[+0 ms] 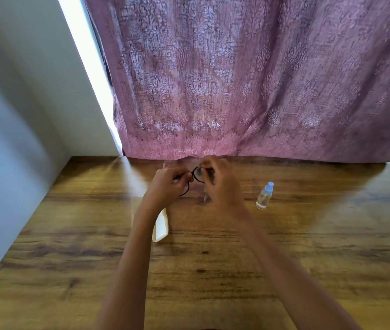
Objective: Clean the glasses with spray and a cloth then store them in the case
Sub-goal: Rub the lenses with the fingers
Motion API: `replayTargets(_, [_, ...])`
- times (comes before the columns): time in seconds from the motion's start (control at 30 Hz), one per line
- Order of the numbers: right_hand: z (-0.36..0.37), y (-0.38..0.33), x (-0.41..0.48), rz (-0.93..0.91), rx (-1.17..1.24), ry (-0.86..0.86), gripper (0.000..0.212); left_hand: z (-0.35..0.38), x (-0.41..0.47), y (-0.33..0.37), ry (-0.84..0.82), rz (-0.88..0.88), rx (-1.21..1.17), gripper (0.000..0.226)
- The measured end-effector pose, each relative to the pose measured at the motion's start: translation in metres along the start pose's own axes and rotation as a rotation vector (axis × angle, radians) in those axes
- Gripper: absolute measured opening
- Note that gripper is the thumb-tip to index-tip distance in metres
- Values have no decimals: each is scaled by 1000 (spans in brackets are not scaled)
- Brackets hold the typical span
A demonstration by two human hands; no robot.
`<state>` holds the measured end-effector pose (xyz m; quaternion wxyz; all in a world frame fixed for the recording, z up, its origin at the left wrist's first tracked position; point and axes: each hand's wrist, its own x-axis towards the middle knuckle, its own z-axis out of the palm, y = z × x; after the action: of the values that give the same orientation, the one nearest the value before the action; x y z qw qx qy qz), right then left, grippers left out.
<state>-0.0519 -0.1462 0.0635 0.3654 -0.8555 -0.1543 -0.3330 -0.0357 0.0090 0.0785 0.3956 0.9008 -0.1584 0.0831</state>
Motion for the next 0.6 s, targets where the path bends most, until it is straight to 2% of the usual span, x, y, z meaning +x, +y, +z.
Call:
replayTargets(0.17, [-6, 12, -3, 67, 14, -3, 14, -4, 1, -1, 10, -15, -10, 18])
replayTargets(0.4, [1, -4, -11, -14, -11, -45, 14, 0, 2, 4, -23, -17, 15, 16])
replayTargets(0.6, [-2, -2, 4, -8, -22, -1, 14, -1, 1, 4, -14, -1, 26, 16])
